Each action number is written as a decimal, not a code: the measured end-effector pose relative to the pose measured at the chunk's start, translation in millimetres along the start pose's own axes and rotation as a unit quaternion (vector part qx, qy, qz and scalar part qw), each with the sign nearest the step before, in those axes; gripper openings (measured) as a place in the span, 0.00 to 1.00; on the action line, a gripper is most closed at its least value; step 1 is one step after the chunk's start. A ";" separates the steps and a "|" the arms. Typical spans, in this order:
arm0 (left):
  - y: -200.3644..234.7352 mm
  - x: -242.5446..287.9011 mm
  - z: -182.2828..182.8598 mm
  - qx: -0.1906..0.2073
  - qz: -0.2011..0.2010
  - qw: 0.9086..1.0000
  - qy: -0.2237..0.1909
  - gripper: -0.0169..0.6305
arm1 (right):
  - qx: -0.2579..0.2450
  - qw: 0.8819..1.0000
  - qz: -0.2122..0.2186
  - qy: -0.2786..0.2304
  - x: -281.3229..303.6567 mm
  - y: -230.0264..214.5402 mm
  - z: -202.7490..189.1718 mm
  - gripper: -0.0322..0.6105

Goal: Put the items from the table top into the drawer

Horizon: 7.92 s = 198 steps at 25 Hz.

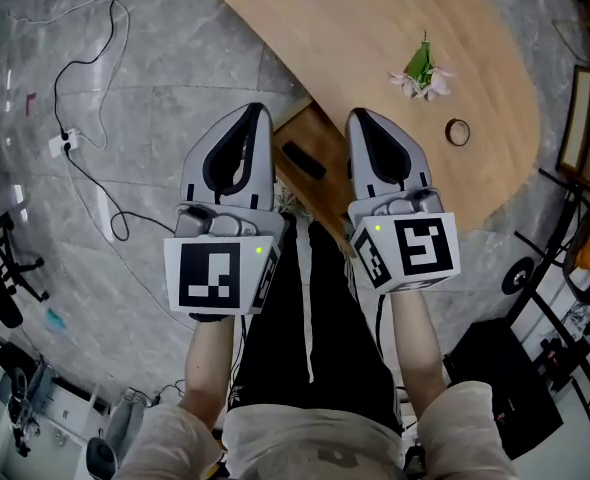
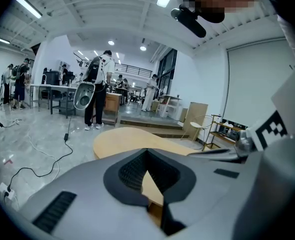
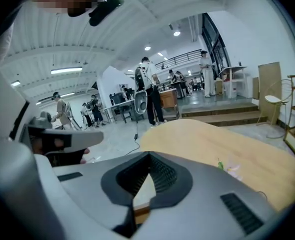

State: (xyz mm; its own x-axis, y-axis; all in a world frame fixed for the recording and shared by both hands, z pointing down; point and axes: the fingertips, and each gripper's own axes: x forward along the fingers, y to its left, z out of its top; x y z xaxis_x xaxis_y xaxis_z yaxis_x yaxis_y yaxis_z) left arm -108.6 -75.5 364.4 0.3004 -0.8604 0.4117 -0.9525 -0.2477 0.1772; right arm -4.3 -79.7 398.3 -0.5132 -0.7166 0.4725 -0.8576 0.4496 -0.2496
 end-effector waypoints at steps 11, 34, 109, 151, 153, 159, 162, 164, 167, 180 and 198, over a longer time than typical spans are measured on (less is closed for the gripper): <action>19.7 6.2 -14.9 0.002 -0.001 1.000 0.021 0.04 | 0.061 0.955 -0.136 0.257 92.6 -225.5 -57.7 0.38; 15.8 9.4 -18.5 0.012 -0.013 0.999 0.031 0.04 | 0.085 0.965 -0.117 0.220 82.7 -205.0 -41.2 0.10; -132.3 62.2 16.9 0.030 -0.123 0.992 -0.008 0.04 | 0.017 0.979 -0.164 -0.117 -91.7 -108.9 50.3 0.06; -187.2 67.8 -36.7 0.056 -0.193 0.977 0.067 0.04 | 0.071 0.971 -0.228 -0.020 -101.4 -208.0 -34.9 0.43; -185.8 64.4 -25.7 0.038 -0.190 0.979 0.058 0.04 | 0.081 0.971 -0.218 -0.061 -116.3 -180.9 -15.0 0.43; -184.2 54.9 8.0 0.022 -0.190 0.981 0.019 0.04 | 0.064 0.969 -0.214 -0.105 -140.2 -122.1 9.4 0.43; -180.3 54.7 13.0 0.014 -0.185 0.983 0.012 0.04 | 0.065 0.971 -0.206 -0.105 -139.9 -113.2 10.8 0.43; -177.7 53.6 13.2 0.012 -0.180 0.984 0.010 0.04 | 0.062 0.972 -0.203 -0.105 -140.2 -111.5 11.5 0.43; -174.1 51.4 11.5 0.010 -0.174 0.985 0.009 0.04 | 0.052 0.973 -0.201 -0.102 -140.6 -111.8 11.8 0.43; -140.3 54.4 -31.7 0.025 -0.144 0.988 0.043 0.04 | -0.138 0.983 -0.051 0.106 -79.5 -47.1 -159.4 0.43; -117.0 42.3 -42.0 0.022 -0.138 0.989 0.055 0.04 | -0.319 0.848 0.090 0.414 -57.2 -23.9 -379.8 0.43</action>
State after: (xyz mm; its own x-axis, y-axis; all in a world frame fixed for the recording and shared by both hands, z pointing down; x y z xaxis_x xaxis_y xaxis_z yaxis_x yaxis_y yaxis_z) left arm 17.8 -64.3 398.6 0.5512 -0.7035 0.4486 -0.8335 -0.4883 0.2584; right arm 58.3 153.1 698.3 -0.2083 -0.1043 0.9725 -0.4390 0.8985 0.0023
